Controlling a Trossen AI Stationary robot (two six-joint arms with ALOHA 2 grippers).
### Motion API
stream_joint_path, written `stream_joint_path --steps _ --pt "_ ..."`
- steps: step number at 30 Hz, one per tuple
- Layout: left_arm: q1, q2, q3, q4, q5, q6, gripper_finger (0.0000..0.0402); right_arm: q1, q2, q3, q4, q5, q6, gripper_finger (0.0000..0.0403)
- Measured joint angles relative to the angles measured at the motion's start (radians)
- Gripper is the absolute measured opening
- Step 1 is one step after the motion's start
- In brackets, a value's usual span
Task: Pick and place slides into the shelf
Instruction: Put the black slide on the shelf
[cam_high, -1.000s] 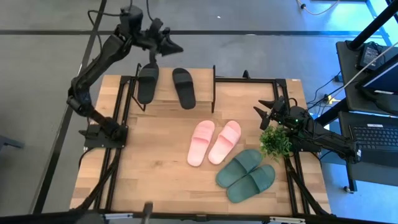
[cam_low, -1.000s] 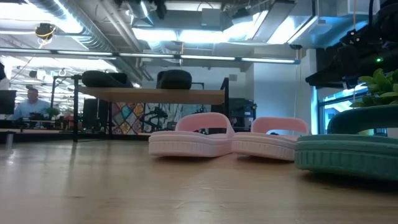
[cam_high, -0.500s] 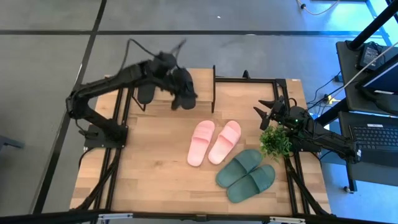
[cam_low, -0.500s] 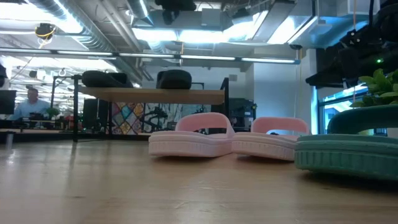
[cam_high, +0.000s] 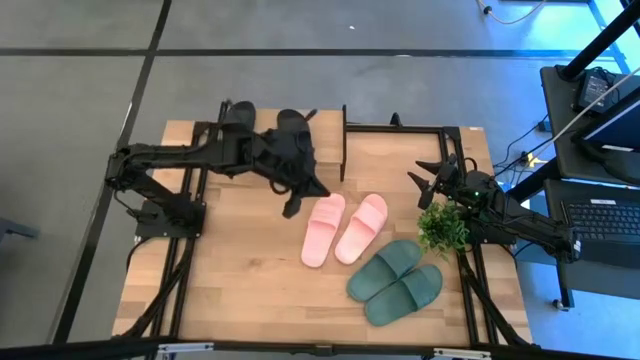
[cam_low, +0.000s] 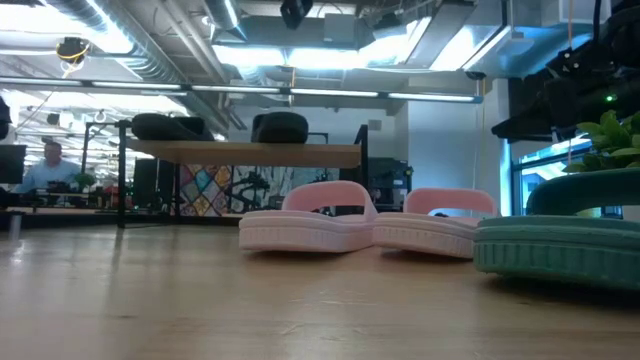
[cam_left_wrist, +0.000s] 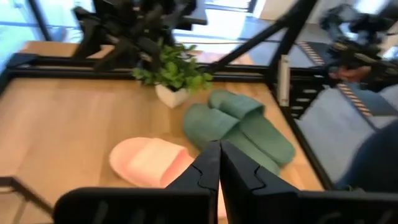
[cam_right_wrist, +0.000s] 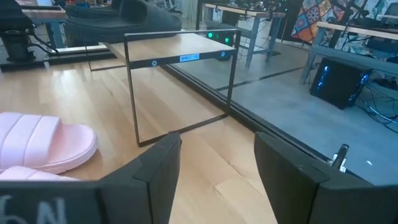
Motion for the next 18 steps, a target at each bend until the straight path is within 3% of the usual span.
stream_joint_path --steps 9,13,15,18 --pt "-0.078 0.000 0.000 0.035 -0.220 -0.021 0.0108 0.000 0.000 0.000 -0.012 0.000 0.003 0.0206" --pt "-0.111 0.000 0.000 0.006 -0.367 0.098 0.0141 0.000 0.000 0.000 -0.021 0.000 0.003 0.0206" --pt "-0.134 0.000 0.000 -0.016 -0.502 0.172 0.0149 0.000 0.000 0.000 -0.021 0.000 0.001 0.0206" --pt "-0.149 0.000 0.000 -0.057 -0.818 0.191 0.0153 0.000 0.000 0.000 -0.021 0.000 0.003 0.0206"
